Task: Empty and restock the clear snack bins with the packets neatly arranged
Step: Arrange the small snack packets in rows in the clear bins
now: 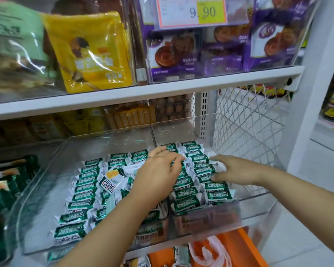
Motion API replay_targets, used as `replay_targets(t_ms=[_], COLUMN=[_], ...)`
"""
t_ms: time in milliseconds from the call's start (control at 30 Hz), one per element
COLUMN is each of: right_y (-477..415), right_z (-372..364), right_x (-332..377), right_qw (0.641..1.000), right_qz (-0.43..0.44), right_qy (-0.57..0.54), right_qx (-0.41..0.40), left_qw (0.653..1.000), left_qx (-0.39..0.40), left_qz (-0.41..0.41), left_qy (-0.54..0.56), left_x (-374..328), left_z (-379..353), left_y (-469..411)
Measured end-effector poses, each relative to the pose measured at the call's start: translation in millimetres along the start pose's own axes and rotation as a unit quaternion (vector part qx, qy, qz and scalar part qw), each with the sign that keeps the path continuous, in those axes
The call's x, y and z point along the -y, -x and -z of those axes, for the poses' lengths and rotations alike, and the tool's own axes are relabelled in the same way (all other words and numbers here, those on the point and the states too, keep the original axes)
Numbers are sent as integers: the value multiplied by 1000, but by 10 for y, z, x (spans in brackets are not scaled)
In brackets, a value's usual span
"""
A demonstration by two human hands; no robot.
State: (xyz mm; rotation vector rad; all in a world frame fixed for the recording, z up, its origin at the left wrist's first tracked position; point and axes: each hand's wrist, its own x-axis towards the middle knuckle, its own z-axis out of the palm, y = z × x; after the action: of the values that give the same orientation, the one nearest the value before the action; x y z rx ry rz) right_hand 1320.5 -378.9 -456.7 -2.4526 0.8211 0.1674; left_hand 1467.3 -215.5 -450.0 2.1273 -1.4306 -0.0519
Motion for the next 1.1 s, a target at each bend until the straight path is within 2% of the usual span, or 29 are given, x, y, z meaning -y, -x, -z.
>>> replay_targets(t_ms=[133,333,467,533,600,700,833,933,1100], right_y=[174,269,324,290,216,62,-101,-140,-147], right_z=[-118,-115,-24,-31,-84,-216,-358,-342,-294], right_x=[81,218,222,267,320,347,286,235,211], right_qw=[996,995,994,993,994,993,990,987,995], right_qz=[-20,-37,-17,5,12,-22,-51,-42,-16], right_qy=[86,84,107,101,95,108,135,155,102], right_qx=[28,44,-32,-59,-52,-31,-1,-7,-10], left_qw=[1000,999,997,996,993,992,993,991,987], left_qx=[10,4,-48,-85,-105,-97,-72,-87,-103], left_qz=[2,10,-16,7,45,83,89,100,111], left_qy=[-19,-39,-49,-19,9,0,-22,7,44], left_x=[11,-60,-9,119,290,527,738,813,836], left_z=[-8,66,289,429,532,596,529,449,420], left_y=[-17,25,182,319,469,669,838,867,864])
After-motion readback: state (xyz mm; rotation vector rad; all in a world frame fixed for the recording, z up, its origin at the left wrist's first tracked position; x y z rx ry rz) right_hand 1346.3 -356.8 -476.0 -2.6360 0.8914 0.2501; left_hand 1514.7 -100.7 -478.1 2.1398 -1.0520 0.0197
